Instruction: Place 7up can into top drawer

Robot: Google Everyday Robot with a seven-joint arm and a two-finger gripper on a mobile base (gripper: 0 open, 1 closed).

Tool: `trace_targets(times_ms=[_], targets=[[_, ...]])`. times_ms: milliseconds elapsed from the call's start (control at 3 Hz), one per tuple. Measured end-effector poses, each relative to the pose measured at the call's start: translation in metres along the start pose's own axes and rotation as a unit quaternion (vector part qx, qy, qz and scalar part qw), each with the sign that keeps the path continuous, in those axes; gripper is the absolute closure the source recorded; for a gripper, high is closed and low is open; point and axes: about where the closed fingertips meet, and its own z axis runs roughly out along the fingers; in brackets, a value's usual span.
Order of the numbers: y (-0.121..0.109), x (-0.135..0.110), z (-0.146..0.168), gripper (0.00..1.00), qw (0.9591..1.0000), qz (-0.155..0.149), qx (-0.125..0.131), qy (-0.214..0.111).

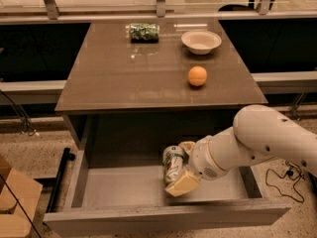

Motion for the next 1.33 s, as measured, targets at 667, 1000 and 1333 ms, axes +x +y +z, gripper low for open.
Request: trace_targets(times_ms=[667, 1000, 1333], targets=[[-0.021, 0.030, 0.054, 0.50, 0.9992, 0.040, -0.003, 0.000], [-0.020, 0.029, 0.054, 0.28, 0.9993, 0.039, -0.003, 0.000], [-0.020, 0.028, 0.054, 0.04, 0.9993, 0.038, -0.004, 0.001]])
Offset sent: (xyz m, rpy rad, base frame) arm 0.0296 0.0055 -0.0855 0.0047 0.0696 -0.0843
